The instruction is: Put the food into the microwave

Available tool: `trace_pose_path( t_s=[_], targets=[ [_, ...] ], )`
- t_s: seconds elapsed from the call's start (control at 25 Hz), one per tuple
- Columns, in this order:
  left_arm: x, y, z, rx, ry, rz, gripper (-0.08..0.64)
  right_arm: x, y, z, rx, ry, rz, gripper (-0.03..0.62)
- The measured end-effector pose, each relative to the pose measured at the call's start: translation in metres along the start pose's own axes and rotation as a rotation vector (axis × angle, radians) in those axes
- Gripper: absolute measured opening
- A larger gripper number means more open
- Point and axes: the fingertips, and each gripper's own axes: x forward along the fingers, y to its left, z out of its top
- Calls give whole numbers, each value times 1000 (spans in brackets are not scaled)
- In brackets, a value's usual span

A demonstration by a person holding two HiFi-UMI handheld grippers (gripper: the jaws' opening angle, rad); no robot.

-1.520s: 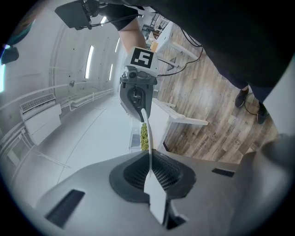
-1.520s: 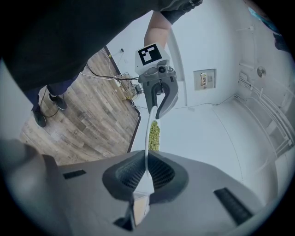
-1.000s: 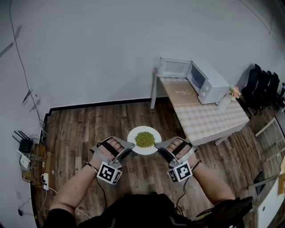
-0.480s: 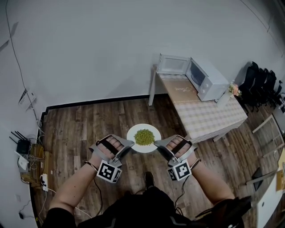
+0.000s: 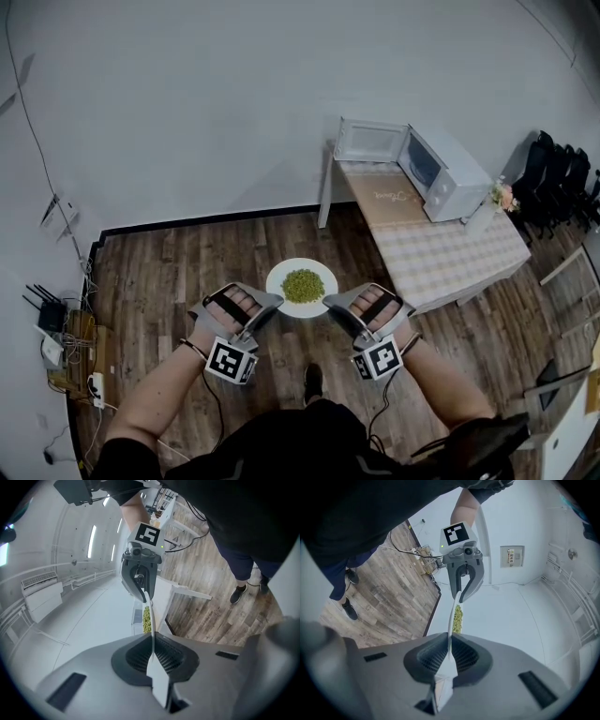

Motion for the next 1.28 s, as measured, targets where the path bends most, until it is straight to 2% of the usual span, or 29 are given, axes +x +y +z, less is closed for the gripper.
trace_pose_path(
  t_s=[0.16,0.6,1.08,1.28],
  targets=[
    [28,14,-11,-5,11,1,21,15,-10,-29,47,-14,-15,21],
    [113,48,-26,6,25,-19,21,42,-23,-115,70,-44,-21,20],
    [203,71,-34,-31,68,-63,21,68,-27,-208,78,-85,-7,20],
    [220,77,-37,-24,81,-73,21,73,-29,-226,80,-99,-9,20]
  ],
)
